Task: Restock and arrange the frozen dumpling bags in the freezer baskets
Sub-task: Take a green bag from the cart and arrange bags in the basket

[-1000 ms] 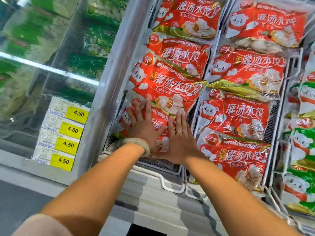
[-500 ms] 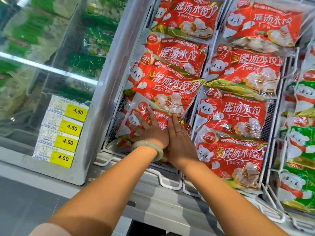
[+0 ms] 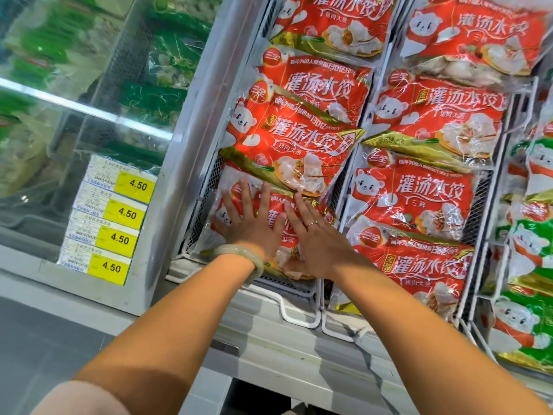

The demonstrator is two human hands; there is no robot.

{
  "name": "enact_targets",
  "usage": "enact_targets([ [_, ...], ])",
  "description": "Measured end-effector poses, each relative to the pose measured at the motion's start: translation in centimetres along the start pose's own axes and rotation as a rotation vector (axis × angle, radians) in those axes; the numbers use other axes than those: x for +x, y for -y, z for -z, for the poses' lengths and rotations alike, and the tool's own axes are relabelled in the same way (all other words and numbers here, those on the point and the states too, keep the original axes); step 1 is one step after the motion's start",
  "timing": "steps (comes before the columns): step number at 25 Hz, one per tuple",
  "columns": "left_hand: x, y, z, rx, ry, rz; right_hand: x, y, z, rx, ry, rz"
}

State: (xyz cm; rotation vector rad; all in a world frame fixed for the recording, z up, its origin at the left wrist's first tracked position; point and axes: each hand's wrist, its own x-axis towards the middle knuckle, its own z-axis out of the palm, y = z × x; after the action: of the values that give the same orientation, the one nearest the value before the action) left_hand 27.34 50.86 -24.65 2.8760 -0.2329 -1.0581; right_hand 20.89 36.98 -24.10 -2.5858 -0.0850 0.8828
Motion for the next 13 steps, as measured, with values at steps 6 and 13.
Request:
enact_targets([
  [6, -0.6, 2.2, -0.3, -0.03, 0.046, 0.095, 0.1, 2.7, -1.4, -0.095, 0.032, 0.009],
  [13, 1.6, 0.2, 3.0, -0.045, -0.34, -0.069, 0.8, 1.2, 3.9, 0.116, -0.613, -0.12],
])
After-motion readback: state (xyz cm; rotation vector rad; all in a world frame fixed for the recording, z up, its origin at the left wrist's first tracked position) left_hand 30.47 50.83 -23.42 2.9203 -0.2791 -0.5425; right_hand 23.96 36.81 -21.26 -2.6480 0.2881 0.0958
